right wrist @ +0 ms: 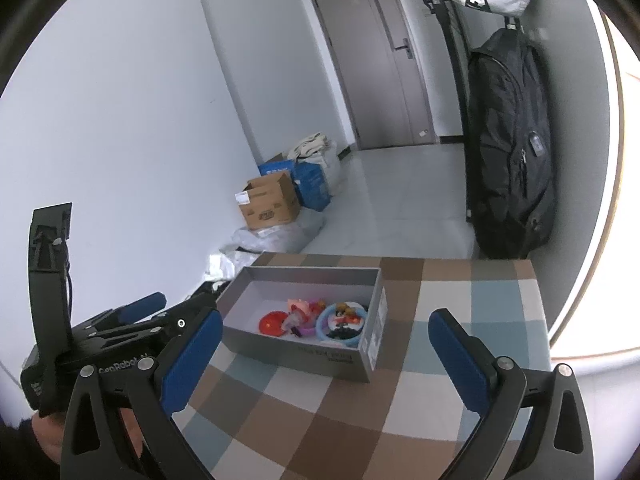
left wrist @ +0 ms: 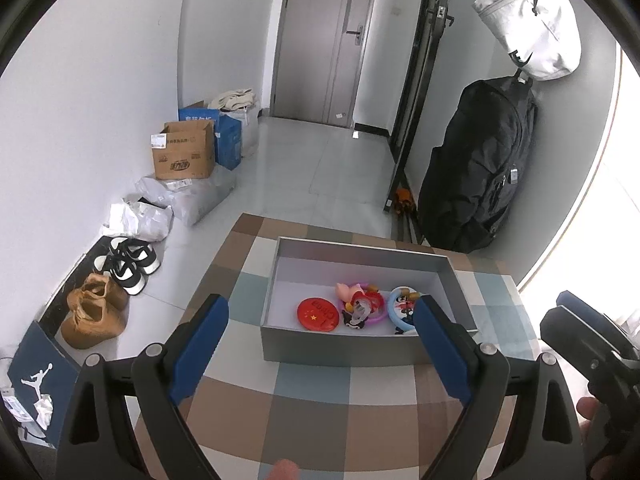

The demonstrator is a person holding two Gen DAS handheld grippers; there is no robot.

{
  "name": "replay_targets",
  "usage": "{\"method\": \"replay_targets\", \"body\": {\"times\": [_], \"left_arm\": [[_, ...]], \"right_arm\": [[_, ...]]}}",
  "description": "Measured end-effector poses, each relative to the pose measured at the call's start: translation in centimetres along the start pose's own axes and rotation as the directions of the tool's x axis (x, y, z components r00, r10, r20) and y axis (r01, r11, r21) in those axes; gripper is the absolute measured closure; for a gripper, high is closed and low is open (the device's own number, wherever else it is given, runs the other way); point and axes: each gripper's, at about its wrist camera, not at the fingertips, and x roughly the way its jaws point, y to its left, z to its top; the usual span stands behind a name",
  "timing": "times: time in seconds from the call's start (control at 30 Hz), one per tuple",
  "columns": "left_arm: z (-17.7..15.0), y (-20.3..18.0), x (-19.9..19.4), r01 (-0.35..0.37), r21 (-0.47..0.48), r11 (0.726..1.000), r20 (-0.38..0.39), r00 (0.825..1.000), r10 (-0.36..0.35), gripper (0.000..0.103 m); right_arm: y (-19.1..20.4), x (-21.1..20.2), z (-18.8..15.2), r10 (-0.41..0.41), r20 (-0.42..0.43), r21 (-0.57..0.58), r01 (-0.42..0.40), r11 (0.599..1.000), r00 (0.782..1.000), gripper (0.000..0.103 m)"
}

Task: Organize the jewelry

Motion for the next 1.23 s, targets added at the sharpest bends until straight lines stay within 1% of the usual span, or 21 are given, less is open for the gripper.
{"method": "replay_targets", "body": {"times": [0.17,0.37,0.97,1.1,1.17,1.23], "left_arm": [[-0.2,0.4,-0.3,-0.009,-0.019,1.0,0.002,1.0,0.009,0.012],[-0.3,0.3,-0.4,-0.022,-0.013,1.0,-0.001,1.0,0.022,0.012],[-0.2,0.0,-0.4,-0.009,-0.031,0.999,-0.006,1.0,0.009,0.012],[-0.3,0.0,-0.4,-0.007,-0.028,1.0,0.001,1.0,0.007,0.012],[-0.3,0.0,-0.5,0.009,-0.027,1.0,0.007,1.0,-0.009,0.012],[-0.3,-0.1,-0.6,0.004,-0.023,1.0,0.013,1.0,-0.004,0.012]], "right_arm": [[0.1,-0.4,-0.4,-0.015,0.0,-0.016,0.015,1.0,1.0,0.0],[-0.1,-0.5,-0.8,-0.026,-0.007,-0.005,0.026,1.0,1.0,0.0],[0.2,-0.4,-1.0,-0.037,-0.02,-0.006,0.037,0.999,0.999,0.0],[0.1,-0.3,-1.1,-0.037,-0.023,-0.004,0.037,0.999,0.999,0.0],[0.1,-0.3,-1.1,-0.036,-0.024,-0.003,0.036,0.999,0.999,0.0],[0.1,-0.2,-1.1,-0.036,-0.027,-0.002,0.036,0.999,0.999,0.0]]}}
